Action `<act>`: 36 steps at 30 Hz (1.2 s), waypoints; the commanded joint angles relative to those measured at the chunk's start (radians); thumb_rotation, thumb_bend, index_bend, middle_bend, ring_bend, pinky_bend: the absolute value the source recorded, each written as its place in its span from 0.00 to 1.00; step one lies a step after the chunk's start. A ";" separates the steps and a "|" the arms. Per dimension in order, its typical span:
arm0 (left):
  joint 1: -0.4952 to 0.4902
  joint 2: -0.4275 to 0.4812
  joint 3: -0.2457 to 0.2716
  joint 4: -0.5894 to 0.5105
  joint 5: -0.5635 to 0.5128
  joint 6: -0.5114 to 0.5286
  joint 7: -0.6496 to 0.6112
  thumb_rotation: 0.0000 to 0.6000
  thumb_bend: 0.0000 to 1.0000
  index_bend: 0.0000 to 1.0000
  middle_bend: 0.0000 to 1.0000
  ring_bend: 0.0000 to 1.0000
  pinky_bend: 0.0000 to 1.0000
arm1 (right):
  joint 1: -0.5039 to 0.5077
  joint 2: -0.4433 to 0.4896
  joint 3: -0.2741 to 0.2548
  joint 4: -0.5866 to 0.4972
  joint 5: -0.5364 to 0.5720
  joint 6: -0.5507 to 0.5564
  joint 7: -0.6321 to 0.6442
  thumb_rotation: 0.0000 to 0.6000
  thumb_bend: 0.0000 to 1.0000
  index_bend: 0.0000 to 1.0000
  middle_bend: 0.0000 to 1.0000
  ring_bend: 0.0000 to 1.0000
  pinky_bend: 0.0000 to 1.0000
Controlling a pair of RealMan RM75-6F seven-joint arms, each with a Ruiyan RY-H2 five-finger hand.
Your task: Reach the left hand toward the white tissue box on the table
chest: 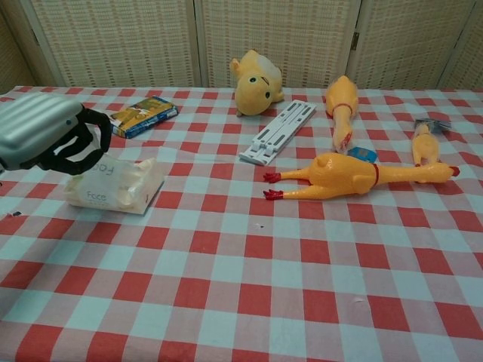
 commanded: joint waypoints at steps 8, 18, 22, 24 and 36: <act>0.005 0.014 0.015 0.003 -0.004 0.015 0.023 1.00 0.50 0.42 0.89 0.92 0.94 | 0.002 -0.001 -0.001 -0.002 0.003 -0.007 -0.009 1.00 0.73 0.58 0.58 0.42 0.35; 0.000 0.012 0.015 0.014 -0.036 -0.013 0.039 1.00 0.50 0.29 0.89 0.92 0.94 | 0.005 0.001 -0.005 -0.005 0.002 -0.015 -0.014 1.00 0.73 0.58 0.58 0.42 0.35; -0.009 -0.032 0.006 0.084 -0.025 0.022 0.050 1.00 0.54 0.55 0.91 0.93 0.95 | 0.006 0.003 -0.005 -0.006 0.003 -0.017 -0.014 1.00 0.73 0.58 0.58 0.42 0.35; -0.010 -0.049 0.004 0.114 -0.022 0.038 0.038 1.00 0.56 0.60 0.91 0.94 0.96 | 0.005 0.003 -0.006 -0.006 0.001 -0.015 -0.013 1.00 0.73 0.58 0.58 0.42 0.35; 0.036 0.087 -0.004 -0.027 -0.002 0.151 0.026 1.00 0.58 0.61 0.93 0.96 0.97 | 0.007 0.003 -0.010 -0.008 -0.001 -0.022 -0.018 1.00 0.73 0.58 0.58 0.42 0.35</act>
